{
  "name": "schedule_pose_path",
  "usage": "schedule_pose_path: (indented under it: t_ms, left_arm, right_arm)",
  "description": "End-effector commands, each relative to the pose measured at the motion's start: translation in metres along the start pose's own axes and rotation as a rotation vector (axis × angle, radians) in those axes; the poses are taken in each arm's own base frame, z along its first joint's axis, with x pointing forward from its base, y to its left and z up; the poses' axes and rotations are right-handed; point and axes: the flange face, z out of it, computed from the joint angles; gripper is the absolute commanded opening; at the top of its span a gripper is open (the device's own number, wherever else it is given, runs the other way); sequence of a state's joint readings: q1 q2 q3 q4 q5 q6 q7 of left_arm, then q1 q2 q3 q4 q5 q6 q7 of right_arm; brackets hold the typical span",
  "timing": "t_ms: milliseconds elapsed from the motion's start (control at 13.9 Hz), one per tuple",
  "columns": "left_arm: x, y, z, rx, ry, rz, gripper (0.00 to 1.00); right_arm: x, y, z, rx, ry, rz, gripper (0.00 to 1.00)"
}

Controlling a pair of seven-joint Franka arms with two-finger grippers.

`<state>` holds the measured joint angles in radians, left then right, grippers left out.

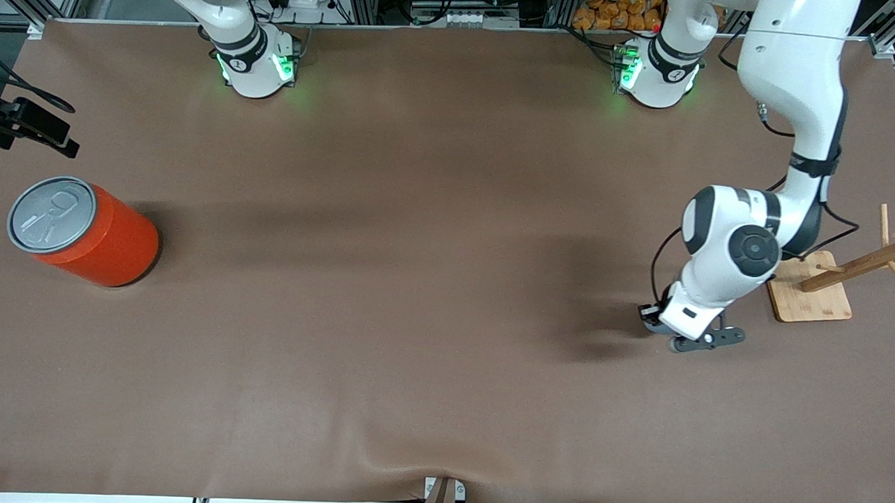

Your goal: Flip cup

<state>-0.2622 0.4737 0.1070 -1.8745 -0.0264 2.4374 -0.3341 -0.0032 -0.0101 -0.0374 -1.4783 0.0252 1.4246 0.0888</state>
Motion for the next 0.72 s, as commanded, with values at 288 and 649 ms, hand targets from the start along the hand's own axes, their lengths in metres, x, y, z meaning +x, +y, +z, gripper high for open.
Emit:
schedule_pose_path:
  t_ms: [288, 649]
  left_arm:
    - [-0.003, -0.012, -0.105, -0.023, 0.062, 0.037, 1.0]
    - [-0.01, -0.067, -0.205, -0.022, 0.052, 0.198, 1.0]
  right_arm:
    - [0.0, -0.007, -0.004, -0.011, -0.003, -0.016, 1.0]
    - [0.0, -0.005, -0.004, -0.009, 0.0, -0.019, 1.0]
